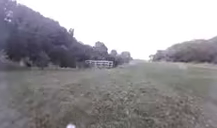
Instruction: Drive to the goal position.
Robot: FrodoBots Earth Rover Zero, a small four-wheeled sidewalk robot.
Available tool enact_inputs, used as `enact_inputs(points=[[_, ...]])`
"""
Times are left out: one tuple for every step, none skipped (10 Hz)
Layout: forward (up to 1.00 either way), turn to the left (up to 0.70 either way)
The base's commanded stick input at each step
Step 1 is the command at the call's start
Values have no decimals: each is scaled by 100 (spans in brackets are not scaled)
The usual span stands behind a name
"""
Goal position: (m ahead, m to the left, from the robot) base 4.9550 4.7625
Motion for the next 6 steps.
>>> enact_inputs(points=[[70, 0], [70, 0], [70, 0], [70, 0], [70, 0], [70, 0]])
